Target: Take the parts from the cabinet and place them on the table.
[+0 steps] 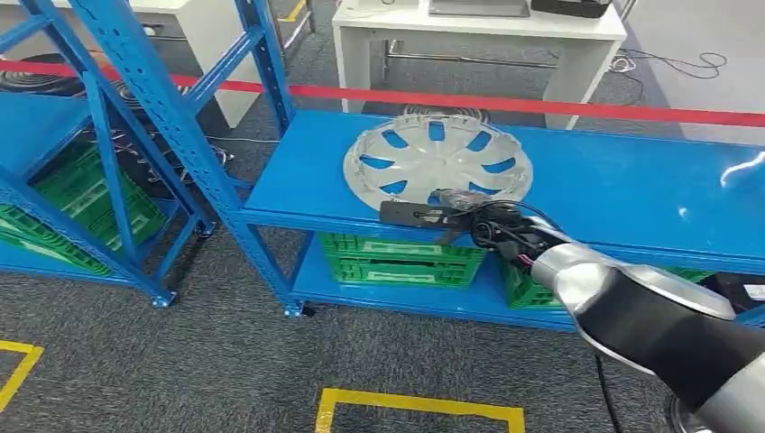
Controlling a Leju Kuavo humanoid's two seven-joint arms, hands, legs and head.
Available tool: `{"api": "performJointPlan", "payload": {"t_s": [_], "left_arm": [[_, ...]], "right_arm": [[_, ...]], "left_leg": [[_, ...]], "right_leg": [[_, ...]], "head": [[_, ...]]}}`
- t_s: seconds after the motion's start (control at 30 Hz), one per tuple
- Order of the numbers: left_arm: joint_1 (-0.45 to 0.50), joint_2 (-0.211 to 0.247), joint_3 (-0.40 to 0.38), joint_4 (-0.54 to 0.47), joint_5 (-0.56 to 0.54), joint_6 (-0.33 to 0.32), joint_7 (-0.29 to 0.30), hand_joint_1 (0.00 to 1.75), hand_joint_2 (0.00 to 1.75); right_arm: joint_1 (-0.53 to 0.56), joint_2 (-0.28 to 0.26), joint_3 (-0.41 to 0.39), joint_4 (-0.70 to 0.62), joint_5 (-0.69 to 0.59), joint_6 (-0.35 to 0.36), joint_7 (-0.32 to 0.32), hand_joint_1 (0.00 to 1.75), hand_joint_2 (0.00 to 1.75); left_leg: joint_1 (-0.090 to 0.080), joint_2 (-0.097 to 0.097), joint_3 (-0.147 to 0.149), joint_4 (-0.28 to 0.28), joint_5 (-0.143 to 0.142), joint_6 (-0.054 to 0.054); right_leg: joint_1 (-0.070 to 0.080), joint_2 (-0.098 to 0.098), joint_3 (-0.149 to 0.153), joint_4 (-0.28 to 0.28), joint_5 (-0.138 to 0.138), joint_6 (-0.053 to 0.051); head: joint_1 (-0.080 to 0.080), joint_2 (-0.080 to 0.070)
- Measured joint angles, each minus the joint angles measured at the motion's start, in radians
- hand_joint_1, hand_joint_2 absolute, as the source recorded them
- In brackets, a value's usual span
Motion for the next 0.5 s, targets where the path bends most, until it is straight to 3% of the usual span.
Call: {"api": "performJointPlan", "payload": {"t_s": [0.5], "left_arm": [[0.000, 0.000, 0.000, 0.000, 0.004, 0.002, -0.001, 0.00, 0.00]], "right_arm": [[-0.006, 0.000, -0.007, -0.001, -0.003, 0.005, -0.006, 0.80, 1.75]], "left_leg": [[0.000, 0.000, 0.001, 0.000, 0.000, 0.000]], "right_leg": [[0.000, 0.000, 0.001, 0.000, 0.000, 0.000]], "head": [[0.000, 0.000]]}}
